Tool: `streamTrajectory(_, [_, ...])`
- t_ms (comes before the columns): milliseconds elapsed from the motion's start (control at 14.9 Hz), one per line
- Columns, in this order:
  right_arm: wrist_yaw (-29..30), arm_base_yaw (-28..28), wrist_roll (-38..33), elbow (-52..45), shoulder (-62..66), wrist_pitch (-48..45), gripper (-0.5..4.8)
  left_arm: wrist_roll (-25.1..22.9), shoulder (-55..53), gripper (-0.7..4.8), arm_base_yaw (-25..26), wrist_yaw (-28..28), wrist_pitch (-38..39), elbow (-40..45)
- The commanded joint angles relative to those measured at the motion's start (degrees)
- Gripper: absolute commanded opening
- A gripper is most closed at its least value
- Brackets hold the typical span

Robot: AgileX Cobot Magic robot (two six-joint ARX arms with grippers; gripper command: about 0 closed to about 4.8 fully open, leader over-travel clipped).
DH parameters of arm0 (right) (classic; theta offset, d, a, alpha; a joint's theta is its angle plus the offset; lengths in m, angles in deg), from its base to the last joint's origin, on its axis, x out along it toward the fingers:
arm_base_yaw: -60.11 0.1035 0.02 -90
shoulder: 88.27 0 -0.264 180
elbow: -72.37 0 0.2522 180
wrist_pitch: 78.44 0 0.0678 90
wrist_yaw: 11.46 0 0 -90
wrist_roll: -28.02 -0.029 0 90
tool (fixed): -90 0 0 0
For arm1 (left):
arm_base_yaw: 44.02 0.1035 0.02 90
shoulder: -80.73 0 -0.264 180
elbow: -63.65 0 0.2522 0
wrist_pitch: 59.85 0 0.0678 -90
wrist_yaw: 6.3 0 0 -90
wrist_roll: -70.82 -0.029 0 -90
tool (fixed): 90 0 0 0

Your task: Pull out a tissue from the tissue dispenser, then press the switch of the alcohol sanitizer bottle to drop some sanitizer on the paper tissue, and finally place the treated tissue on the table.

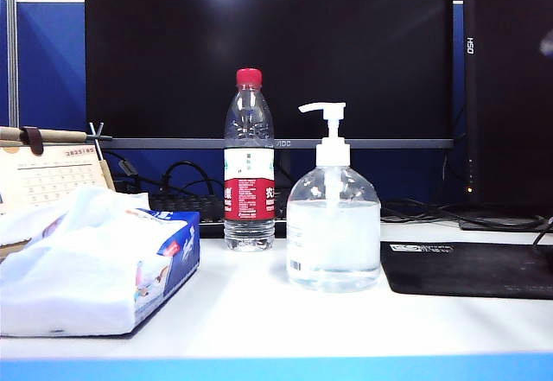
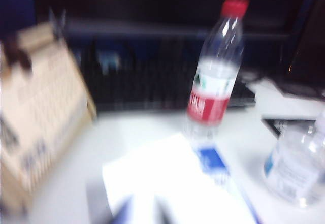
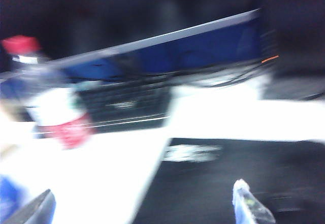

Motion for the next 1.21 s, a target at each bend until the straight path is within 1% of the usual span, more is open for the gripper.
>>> streamTrajectory(67, [9.29,0.13,-2.84,0.22,-0.09,-4.07,4.79,7.02,-0.28,0.95,-0.02,0.02,6.19,2.23])
streamTrajectory(134, [9.31,0.13,-2.84,0.24,-0.09,-4.68,4.79,7.69,-0.31,0.95,-0.02,1.16,5.11,2.25])
streamTrajectory(269, [8.52,0.11,-2.84,0.24,-0.07,-6.82,4.79,8.20,-0.28,1.00,0.02,0.57,5.07,2.25])
streamTrajectory(336, [8.52,0.13,-2.84,0.24,-0.07,-8.24,4.79,11.02,-0.33,1.96,0.02,0.02,6.51,2.25])
streamTrajectory(470, [8.48,0.13,-2.84,0.22,-0.07,-9.57,4.79,16.96,-0.35,1.97,0.02,-0.17,6.54,2.25])
streamTrajectory(605, [8.46,0.13,-2.84,0.24,-0.07,-10.75,4.79,22.69,-0.70,1.97,0.00,0.90,6.45,2.25])
streamTrajectory(672, [8.44,0.13,-2.84,0.24,-0.07,-11.80,4.79,26.53,-0.87,1.97,-0.02,2.21,6.21,2.25])
streamTrajectory(739, [8.39,0.11,-2.82,0.24,-0.07,-13.38,4.79,33.18,-1.31,1.97,-0.04,4.37,5.90,2.25])
streamTrajectory(873, [6.01,0.11,-2.54,0.24,-0.07,-15.13,4.79,40.15,-3.67,1.97,-0.04,8.41,5.57,2.16])
streamTrajectory(940, [5.62,0.13,-1.01,0.24,-0.07,-14.95,4.79,43.43,-5.88,1.97,-0.04,8.90,5.57,2.14])
streamTrajectory(1008, [5.62,0.11,0.33,0.24,-0.07,-14.95,4.79,44.48,-8.41,1.98,-0.04,8.83,5.60,2.14])
streamTrajectory(1209, [5.60,0.11,1.75,0.24,-0.07,-14.95,4.79,44.48,-13.90,2.06,0.02,7.28,5.55,2.25])
